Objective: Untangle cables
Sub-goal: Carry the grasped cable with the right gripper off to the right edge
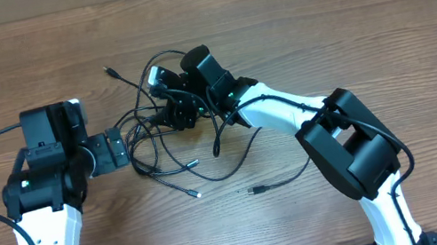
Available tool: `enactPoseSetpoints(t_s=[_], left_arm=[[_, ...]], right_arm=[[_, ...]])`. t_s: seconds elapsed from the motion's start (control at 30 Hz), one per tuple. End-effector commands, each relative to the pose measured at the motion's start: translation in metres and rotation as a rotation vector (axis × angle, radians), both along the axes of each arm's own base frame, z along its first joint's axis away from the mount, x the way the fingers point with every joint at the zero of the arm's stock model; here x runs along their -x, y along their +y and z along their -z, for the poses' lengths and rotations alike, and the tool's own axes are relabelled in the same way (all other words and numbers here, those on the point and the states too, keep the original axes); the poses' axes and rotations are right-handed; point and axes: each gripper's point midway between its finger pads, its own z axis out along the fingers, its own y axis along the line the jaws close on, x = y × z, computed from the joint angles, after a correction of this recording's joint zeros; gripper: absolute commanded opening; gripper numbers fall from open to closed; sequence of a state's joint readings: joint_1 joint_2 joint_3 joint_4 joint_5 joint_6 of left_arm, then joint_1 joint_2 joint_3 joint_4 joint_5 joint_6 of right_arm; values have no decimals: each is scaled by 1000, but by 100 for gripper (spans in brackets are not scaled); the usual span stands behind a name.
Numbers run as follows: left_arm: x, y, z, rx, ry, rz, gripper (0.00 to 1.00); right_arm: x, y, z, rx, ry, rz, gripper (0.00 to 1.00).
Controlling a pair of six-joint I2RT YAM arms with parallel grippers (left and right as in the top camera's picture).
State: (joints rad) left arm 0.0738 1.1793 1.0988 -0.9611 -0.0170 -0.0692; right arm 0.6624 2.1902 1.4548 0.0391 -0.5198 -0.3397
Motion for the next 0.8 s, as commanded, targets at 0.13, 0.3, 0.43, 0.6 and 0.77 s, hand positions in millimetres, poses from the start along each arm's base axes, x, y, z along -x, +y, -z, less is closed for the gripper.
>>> enactPoseSetpoints(t_s=[0.13, 0.3, 0.43, 0.6, 0.77], left_arm=[[9, -98, -95, 272, -220, 654, 100], [10, -92, -90, 236, -190, 639, 100], [8, -87, -86, 213, -173, 622, 100], [7, -87, -84, 216, -166, 622, 100], [6, -87, -83, 217, -164, 621, 100]], right_arm=[[-1, 4, 22, 7, 20, -16, 41], [0, 1, 24, 11, 71, 9, 4], [-2, -24, 4, 46, 128, 58, 4], [-18, -105, -75, 144, 108, 276, 4], [8, -196, -225, 69, -97, 480, 4]])
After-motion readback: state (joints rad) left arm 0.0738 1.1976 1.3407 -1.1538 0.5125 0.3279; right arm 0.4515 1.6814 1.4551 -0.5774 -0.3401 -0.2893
